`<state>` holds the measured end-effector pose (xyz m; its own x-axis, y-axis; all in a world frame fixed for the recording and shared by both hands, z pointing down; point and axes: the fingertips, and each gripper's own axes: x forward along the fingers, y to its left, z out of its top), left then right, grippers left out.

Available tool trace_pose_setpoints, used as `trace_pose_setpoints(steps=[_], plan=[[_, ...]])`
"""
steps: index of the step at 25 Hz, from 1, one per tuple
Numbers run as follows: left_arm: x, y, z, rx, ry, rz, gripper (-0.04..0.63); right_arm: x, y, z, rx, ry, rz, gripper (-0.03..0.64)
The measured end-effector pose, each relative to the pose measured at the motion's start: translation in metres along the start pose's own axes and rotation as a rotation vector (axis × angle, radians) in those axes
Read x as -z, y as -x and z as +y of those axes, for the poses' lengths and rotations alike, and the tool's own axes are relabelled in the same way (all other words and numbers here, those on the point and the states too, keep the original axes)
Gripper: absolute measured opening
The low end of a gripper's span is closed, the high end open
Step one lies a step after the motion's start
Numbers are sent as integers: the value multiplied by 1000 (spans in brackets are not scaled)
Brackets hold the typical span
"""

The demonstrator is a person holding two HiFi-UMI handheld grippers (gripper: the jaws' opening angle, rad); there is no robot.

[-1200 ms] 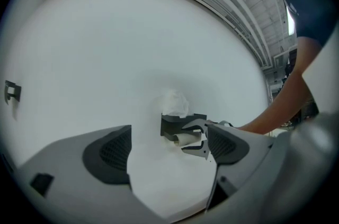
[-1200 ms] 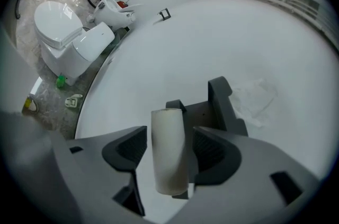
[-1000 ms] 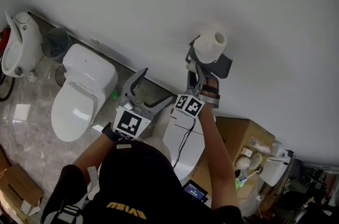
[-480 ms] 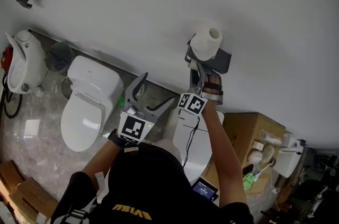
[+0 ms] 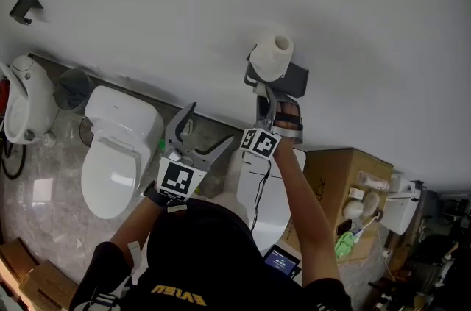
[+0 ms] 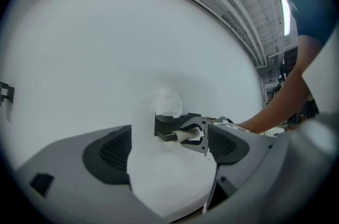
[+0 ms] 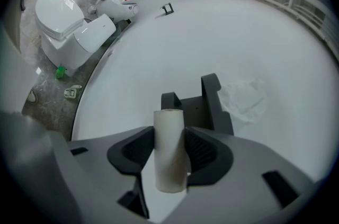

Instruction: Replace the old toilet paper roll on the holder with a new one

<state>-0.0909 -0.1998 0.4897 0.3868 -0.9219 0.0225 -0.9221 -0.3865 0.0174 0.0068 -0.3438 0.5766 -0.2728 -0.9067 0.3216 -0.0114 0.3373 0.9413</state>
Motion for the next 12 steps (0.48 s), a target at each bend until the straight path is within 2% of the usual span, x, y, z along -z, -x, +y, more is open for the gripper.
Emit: trace_pose_setpoints(steps=[12], plan=[[-5, -5, 1, 17, -24, -29, 457, 26, 6, -1, 10, 6, 65, 184]])
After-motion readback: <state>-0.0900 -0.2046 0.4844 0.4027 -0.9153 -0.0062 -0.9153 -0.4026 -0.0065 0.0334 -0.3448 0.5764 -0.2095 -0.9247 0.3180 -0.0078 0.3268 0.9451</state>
